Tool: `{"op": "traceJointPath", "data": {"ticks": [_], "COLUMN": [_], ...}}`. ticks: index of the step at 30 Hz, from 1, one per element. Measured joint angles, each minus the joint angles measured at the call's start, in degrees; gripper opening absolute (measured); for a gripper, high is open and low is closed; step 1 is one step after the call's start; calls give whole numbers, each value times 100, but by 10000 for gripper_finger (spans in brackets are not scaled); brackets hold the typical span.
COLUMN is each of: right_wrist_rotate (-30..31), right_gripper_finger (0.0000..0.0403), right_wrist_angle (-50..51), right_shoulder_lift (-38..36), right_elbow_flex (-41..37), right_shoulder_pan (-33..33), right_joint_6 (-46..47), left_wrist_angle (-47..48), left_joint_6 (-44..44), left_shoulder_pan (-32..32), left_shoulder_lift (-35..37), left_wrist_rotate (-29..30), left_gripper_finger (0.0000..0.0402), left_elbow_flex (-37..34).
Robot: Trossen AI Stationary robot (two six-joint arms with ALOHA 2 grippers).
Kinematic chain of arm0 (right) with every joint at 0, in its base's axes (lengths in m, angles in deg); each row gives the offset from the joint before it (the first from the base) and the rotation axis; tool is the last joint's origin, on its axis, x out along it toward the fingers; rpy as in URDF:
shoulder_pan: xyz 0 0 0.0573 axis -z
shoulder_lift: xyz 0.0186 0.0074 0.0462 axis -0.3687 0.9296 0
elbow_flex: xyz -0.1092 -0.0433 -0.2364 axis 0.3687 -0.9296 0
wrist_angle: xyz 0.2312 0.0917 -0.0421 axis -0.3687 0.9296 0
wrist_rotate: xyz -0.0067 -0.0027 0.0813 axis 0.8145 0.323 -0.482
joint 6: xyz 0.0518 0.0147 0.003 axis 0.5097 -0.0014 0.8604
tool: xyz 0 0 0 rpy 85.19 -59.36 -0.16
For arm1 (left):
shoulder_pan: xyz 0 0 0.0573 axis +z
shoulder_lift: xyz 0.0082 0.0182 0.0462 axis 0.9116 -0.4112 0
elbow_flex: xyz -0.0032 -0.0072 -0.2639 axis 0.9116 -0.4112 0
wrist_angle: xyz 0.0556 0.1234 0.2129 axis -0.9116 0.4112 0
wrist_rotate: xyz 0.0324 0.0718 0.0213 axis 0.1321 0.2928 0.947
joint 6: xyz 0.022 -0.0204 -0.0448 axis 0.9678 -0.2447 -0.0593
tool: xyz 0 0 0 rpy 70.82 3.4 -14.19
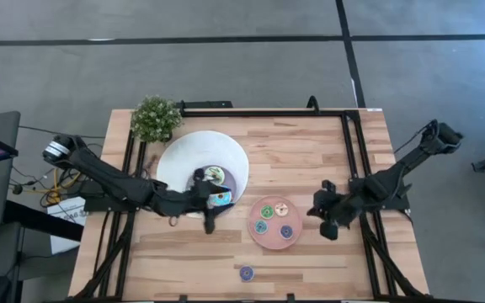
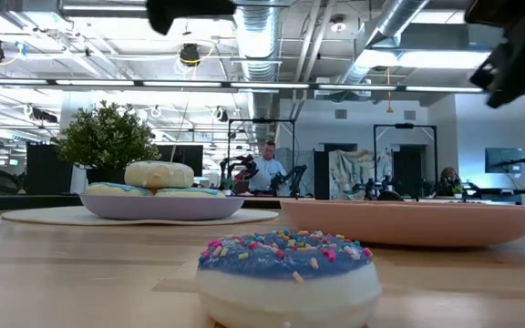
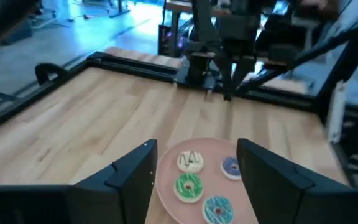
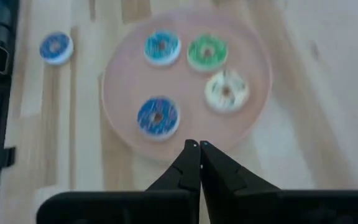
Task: Pick & Place donuts
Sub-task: Put the small violet donut on the pink plate
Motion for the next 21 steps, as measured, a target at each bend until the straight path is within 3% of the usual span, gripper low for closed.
{"op": "traceJointPath", "data": {"ticks": [4, 12, 16, 21], "right_wrist_rotate": [-39, -44, -371, -775], "right_gripper_finger": [1, 0, 0, 0], "right_wrist_angle": [-925, -1694, -2388, -3049], "right_shoulder_lift": [-659, -2272, -3290, -4335], "right_elbow_flex": [-685, -1892, -2583, -3241], "right_shoulder_pan": [524, 1202, 1589, 2182], "right_joint_6": [-1016, -2072, -2550, -2695], "left_wrist_angle": [888, 3269, 3852, 3907], "left_joint_6": [29, -1121, -1388, -1584], "left_shoulder_pan": [-7, -120, -221, -259], "left_shoulder_lift": [-974, -2553, -2962, -3063], "left_wrist_rotate": [171, -124, -129, -116], "left_gripper_finger": [208, 207, 207, 207], "left_elbow_flex": [1120, 3354, 3932, 4077]}}
